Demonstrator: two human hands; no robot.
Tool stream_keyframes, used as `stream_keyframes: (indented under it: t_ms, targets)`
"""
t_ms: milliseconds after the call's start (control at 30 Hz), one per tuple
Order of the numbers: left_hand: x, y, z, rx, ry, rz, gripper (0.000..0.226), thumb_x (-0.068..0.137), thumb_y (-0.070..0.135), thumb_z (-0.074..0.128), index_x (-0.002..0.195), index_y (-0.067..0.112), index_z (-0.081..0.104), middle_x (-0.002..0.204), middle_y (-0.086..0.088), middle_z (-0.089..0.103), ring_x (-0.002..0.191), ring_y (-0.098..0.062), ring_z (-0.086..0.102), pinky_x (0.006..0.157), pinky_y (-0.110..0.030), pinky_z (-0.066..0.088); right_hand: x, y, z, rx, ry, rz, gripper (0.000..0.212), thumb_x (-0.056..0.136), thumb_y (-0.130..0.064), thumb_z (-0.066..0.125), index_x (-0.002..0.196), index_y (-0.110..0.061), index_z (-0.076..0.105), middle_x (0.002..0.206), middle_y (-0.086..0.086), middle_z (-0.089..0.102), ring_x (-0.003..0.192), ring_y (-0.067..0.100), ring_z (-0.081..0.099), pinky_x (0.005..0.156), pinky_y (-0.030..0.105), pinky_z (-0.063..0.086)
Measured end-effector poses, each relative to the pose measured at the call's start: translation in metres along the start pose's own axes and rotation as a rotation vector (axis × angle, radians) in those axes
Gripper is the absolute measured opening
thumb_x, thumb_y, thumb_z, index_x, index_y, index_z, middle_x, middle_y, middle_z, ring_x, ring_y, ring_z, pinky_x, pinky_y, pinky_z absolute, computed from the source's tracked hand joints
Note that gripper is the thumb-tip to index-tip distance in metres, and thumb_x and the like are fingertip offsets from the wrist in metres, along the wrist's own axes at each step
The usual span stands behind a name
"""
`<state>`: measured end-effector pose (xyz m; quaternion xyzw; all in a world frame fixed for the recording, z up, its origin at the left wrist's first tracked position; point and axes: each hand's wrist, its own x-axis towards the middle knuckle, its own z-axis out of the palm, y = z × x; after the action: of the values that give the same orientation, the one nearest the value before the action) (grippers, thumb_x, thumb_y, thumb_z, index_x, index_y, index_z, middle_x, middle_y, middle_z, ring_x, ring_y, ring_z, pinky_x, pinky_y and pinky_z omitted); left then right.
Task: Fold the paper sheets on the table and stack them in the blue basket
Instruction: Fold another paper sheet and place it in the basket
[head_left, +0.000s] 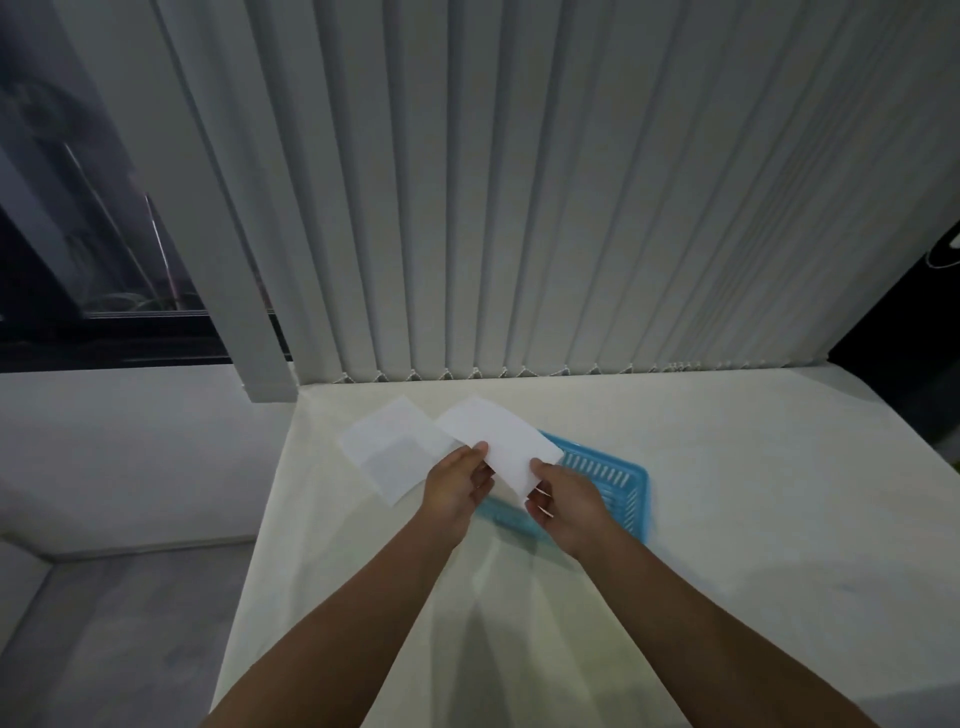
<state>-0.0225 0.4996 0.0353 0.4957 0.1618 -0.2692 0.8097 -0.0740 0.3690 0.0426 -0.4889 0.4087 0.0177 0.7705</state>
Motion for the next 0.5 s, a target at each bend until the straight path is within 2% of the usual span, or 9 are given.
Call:
stream_keyframes:
  t_ms: [33, 167, 300, 400, 500]
  targets:
    - [0.001, -0.003, 0.003, -0.038, 0.005, -0.009, 0.004, 0.091, 0.016, 0.061, 0.09, 0.013, 0.063, 0.091, -0.004, 0.068, 0.084, -0.017, 0.063, 0.085, -0.029, 0.05, 0.004, -0.001, 0.0, -0.049, 0.013, -0.029, 0.004, 0.088, -0.011, 0.064, 0.086, -0.011, 0.061, 0.084, 0.009, 0.063, 0.069, 0.018, 0.057, 0.06, 0.027, 0.049]
    - [0.012, -0.005, 0.001, -0.048, 0.082, -0.039, 0.009, 0.09, 0.02, 0.063, 0.096, 0.014, 0.065, 0.092, -0.002, 0.071, 0.089, -0.016, 0.066, 0.087, -0.029, 0.049, 0.017, -0.004, -0.018, -0.256, 0.063, -0.15, 0.029, 0.087, -0.006, 0.064, 0.062, -0.012, 0.05, 0.065, 0.007, 0.053, 0.056, 0.017, 0.046, 0.058, 0.027, 0.046]
    - [0.03, 0.003, -0.007, 0.016, 0.182, -0.05, 0.008, 0.09, 0.02, 0.062, 0.093, 0.013, 0.065, 0.087, -0.001, 0.071, 0.083, -0.012, 0.066, 0.073, -0.023, 0.047, 0.029, -0.008, -0.044, -0.443, 0.105, -0.203, 0.029, 0.086, -0.008, 0.065, 0.065, -0.01, 0.046, 0.059, 0.008, 0.046, 0.049, 0.015, 0.044, 0.052, 0.026, 0.042]
    - [0.043, 0.008, -0.016, 0.191, 0.277, -0.011, 0.011, 0.087, 0.021, 0.063, 0.079, 0.014, 0.067, 0.077, 0.001, 0.07, 0.075, -0.012, 0.063, 0.069, -0.023, 0.046, 0.041, -0.009, -0.056, -0.522, 0.151, -0.213, 0.03, 0.086, -0.006, 0.065, 0.062, -0.011, 0.048, 0.057, 0.007, 0.048, 0.05, 0.014, 0.044, 0.05, 0.024, 0.041]
    - [0.051, 0.012, -0.025, 0.555, 0.301, 0.16, 0.016, 0.087, 0.022, 0.06, 0.075, 0.016, 0.068, 0.085, 0.001, 0.069, 0.086, -0.017, 0.061, 0.086, -0.031, 0.048, 0.051, -0.004, -0.064, -0.591, 0.178, -0.198, 0.031, 0.085, -0.007, 0.066, 0.057, -0.011, 0.052, 0.056, 0.008, 0.053, 0.05, 0.016, 0.046, 0.052, 0.027, 0.039]
